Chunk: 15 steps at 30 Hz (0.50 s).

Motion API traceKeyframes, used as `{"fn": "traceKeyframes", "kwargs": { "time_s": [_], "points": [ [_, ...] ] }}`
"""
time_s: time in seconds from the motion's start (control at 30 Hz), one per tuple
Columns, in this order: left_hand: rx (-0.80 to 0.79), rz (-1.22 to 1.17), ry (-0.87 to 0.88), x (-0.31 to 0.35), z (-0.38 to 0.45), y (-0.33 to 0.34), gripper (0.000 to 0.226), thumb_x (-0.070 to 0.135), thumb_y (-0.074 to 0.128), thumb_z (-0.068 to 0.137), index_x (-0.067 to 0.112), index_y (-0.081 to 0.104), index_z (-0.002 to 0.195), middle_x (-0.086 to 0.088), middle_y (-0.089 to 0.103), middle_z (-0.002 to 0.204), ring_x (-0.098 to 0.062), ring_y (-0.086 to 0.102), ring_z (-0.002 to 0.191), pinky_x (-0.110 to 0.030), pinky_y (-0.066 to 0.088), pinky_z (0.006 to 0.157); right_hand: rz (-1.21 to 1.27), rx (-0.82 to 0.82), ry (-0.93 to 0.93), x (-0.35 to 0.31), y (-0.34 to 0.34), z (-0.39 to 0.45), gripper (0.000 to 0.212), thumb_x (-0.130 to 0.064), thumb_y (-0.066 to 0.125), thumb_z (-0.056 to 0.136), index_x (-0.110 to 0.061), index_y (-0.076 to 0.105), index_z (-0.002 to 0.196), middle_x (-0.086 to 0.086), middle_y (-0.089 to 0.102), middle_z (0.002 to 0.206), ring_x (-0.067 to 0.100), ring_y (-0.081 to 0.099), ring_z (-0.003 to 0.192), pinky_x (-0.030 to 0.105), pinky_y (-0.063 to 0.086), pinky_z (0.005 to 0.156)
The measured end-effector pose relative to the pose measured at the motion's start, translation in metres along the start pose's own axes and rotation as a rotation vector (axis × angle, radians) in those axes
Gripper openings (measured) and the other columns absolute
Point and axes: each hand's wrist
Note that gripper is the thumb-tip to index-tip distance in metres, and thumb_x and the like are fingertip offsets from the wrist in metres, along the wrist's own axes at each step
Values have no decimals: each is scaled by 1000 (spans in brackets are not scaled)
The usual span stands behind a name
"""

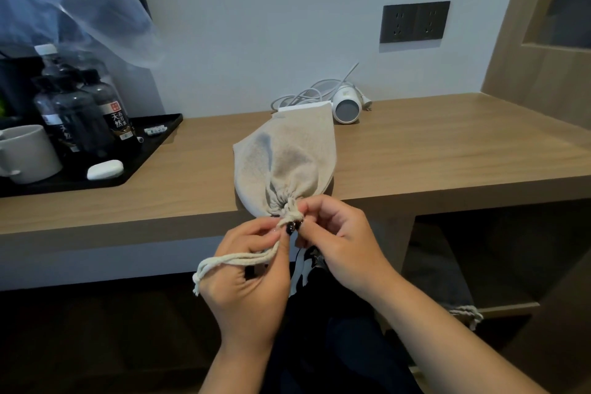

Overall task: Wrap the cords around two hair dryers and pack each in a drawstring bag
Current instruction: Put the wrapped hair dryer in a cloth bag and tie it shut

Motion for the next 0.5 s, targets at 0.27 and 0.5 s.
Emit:
{"fn": "traceKeyframes", "kwargs": {
  "time_s": [0.27, 0.5],
  "points": [
    [97, 97, -68, -10, -6, 4, 16, -5, 78, 72, 5, 70, 81, -3, 69, 85, -5, 69, 84, -11, 50, 74, 143, 89, 342, -18, 1, 7, 10, -10, 73, 81, -10, 72, 70, 7, 61, 65, 13, 52, 51, 22, 45, 51],
    [121, 84, -301, -7, -6, 3, 20, 5, 76, 76, 23, 67, 76, 7, 70, 84, -2, 68, 79, -11, 51, 65, 225, 291, 342, -29, 4, 11, 14, -7, 71, 82, -11, 70, 68, 11, 58, 65, 19, 45, 58, 18, 34, 45]
  ]
}}
Point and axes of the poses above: each hand's wrist, its own z-axis towards the middle knuckle, its own y-axis out of the palm, x = y × z
